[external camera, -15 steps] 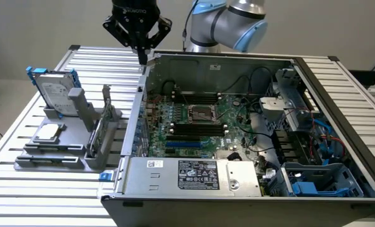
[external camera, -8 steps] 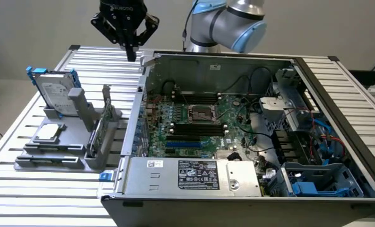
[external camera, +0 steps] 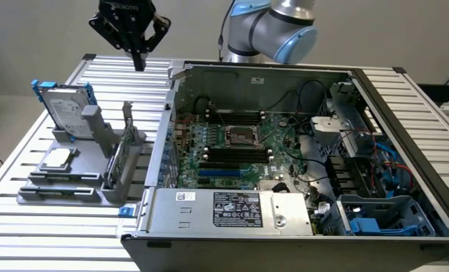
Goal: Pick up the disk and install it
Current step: 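Reach for the disk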
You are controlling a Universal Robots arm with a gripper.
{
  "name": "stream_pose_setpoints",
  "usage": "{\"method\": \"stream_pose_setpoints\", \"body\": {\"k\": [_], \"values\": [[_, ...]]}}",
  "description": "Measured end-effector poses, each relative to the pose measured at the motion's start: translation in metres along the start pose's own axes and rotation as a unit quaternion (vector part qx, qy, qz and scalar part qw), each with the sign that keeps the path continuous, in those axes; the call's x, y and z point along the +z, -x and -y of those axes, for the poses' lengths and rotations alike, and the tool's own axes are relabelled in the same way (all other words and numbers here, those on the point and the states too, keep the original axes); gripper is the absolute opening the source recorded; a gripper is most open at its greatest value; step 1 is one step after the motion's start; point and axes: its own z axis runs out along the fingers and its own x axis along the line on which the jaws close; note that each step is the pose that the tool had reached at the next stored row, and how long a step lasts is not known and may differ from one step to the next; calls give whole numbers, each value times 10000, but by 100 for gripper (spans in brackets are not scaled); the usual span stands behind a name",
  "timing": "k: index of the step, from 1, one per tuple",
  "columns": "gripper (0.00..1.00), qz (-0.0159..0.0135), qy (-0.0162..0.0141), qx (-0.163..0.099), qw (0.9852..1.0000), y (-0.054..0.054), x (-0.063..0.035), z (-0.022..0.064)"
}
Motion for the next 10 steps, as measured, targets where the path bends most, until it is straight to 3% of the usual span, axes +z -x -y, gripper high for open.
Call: {"method": "stream_pose_setpoints", "body": {"k": [10], "values": [[11, 1, -1, 0, 10000, -458, 77, -44]]}}
